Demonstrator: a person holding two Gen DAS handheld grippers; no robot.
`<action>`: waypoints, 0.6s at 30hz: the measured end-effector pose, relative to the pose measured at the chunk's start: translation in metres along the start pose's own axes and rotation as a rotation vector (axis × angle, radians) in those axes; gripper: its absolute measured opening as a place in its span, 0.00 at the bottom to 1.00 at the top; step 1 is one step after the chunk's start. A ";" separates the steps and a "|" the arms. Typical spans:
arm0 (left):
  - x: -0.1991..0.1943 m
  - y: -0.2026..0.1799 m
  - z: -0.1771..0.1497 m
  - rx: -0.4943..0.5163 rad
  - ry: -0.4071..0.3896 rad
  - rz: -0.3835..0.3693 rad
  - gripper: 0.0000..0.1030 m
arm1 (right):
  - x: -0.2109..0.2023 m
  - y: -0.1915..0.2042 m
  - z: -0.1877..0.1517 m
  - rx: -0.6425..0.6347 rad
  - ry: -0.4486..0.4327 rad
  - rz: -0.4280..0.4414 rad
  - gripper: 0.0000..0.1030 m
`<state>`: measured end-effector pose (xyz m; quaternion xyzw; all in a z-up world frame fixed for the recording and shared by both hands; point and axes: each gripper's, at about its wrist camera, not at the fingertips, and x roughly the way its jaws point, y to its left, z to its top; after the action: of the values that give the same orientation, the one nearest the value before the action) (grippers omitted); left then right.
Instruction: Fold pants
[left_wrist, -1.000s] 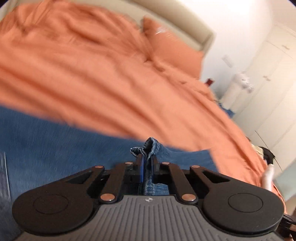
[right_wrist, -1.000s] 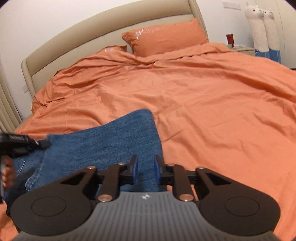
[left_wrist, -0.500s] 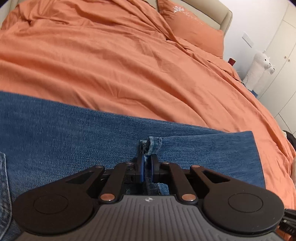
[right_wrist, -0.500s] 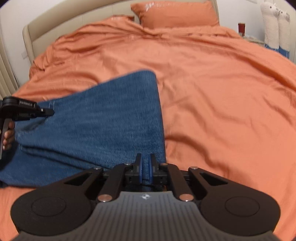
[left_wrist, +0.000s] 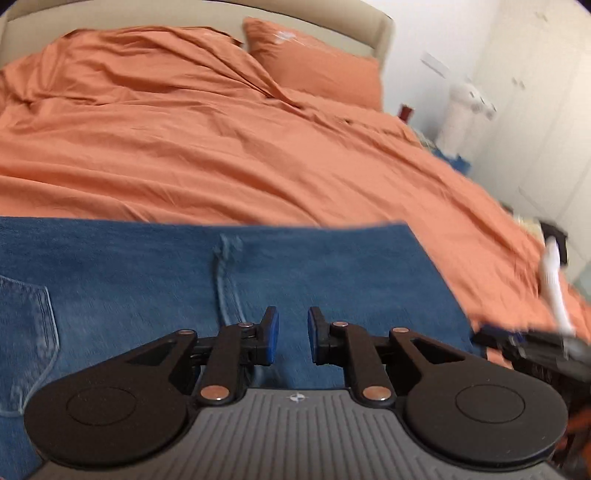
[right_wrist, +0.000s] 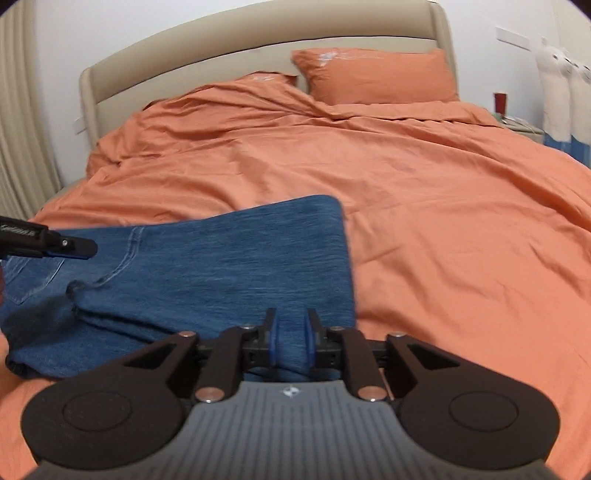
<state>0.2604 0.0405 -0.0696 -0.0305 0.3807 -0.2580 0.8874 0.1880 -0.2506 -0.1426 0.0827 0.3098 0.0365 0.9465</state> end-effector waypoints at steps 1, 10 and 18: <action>0.002 -0.005 -0.006 0.029 0.010 0.015 0.17 | 0.002 0.004 -0.001 -0.015 0.001 -0.001 0.23; 0.034 -0.004 -0.040 0.049 0.107 0.110 0.05 | 0.029 0.013 -0.016 -0.109 0.115 -0.011 0.24; 0.030 -0.007 -0.037 0.046 0.097 0.117 0.05 | 0.035 0.021 -0.025 -0.165 0.115 -0.043 0.24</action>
<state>0.2488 0.0256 -0.1140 0.0246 0.4185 -0.2155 0.8819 0.2015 -0.2229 -0.1791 -0.0046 0.3614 0.0461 0.9312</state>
